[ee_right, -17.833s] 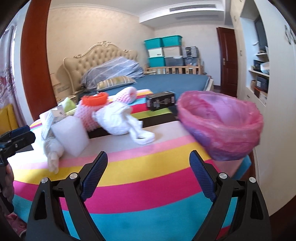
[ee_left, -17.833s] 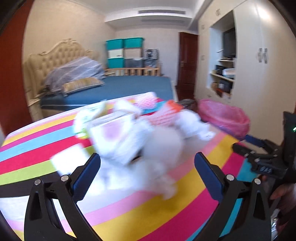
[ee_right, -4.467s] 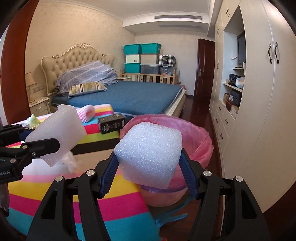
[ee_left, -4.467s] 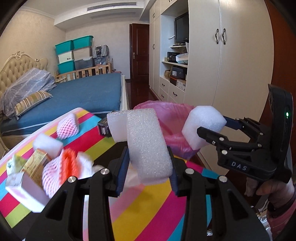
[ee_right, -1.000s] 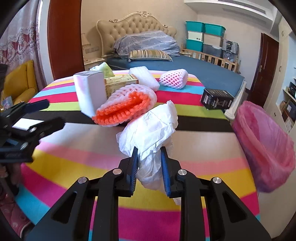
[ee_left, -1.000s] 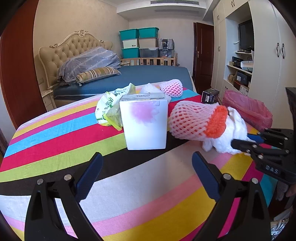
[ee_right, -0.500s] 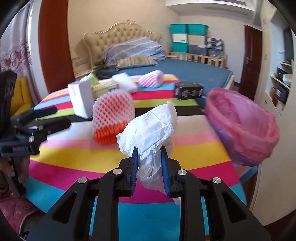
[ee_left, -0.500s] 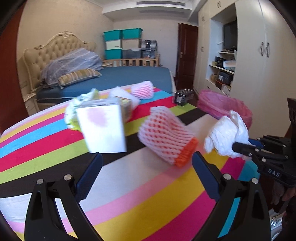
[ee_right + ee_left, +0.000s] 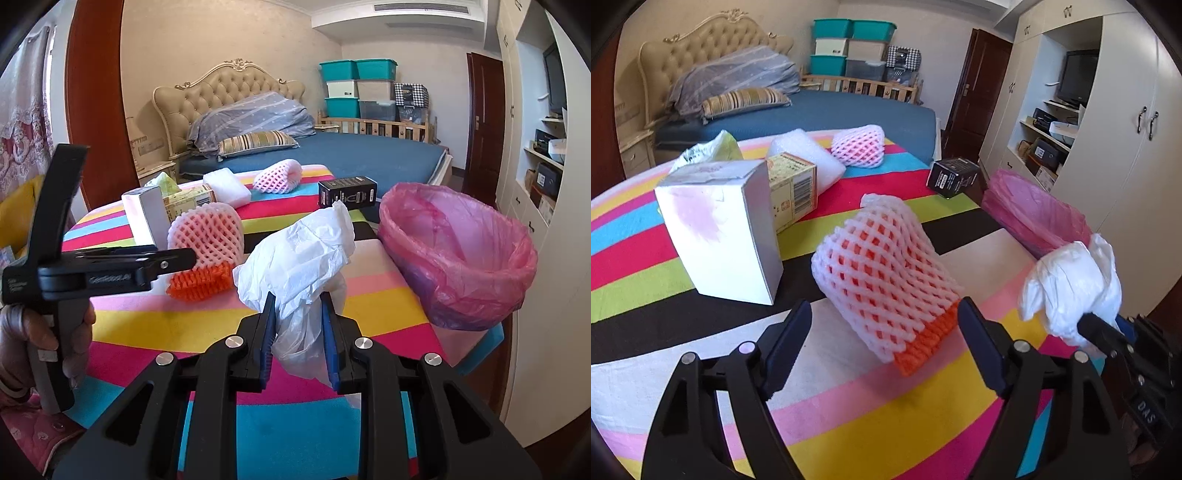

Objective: Collect trash
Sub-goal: 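Grasp the pink foam fruit net with the left gripper while the right holds the bag, then carry bag and foam net to the wastebasket and open both grippers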

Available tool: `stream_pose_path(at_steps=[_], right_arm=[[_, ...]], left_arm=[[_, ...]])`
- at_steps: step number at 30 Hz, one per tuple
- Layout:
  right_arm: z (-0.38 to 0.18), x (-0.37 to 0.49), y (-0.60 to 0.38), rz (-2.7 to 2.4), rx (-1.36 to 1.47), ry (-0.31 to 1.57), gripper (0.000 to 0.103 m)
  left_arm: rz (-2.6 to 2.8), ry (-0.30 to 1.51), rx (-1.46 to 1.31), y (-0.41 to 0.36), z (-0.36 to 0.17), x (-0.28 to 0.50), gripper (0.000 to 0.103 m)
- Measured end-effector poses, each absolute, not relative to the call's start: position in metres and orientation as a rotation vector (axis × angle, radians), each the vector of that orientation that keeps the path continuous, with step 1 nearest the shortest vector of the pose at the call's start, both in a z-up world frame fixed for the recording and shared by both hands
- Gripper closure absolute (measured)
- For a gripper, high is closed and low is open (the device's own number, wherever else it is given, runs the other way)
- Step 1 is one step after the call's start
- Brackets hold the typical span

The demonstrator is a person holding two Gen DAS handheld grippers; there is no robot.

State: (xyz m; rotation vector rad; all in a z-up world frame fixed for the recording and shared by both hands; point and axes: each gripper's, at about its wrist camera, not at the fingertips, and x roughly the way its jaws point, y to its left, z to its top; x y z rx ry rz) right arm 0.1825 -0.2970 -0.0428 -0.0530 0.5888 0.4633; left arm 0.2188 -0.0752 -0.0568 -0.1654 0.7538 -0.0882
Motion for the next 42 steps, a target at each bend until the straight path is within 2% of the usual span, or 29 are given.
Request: stream_pose_path(at_steps=[2,6,9,10,28,42], right_arm=[[-0.044,0.182,-0.297,0.463,-0.051,0.59,0.079],[-0.046,0.182,-0.296,0.467,-0.052,0.595,0.079],[-0.047,0.182,-0.296,0.466,-0.053,0.601,0.079],[-0.047,0.183,-0.295,0.466,-0.053,0.602,0.079],[-0.044,0.178,-0.291,0.463,-0.062,0.574,0.079],[-0.043,0.179,-0.296,0.45,-0.048,0.568,0.079]], left_arm=[[-0.084,0.772,-0.184,-0.075,-0.06,0.224,0.03],[-0.117,0.804,-0.179,-0.081,-0.068,0.233,0.064],[-0.131,0.76,-0.14,-0.085,-0.064,0.226,0.079],[-0.134,0.743,-0.133,-0.086,-0.062,0.222,0.08],[-0.135,0.593,0.015,-0.099,-0.038,0.179,0.081],[-0.143,0.582,0.03,-0.104,-0.034,0.175,0.081]])
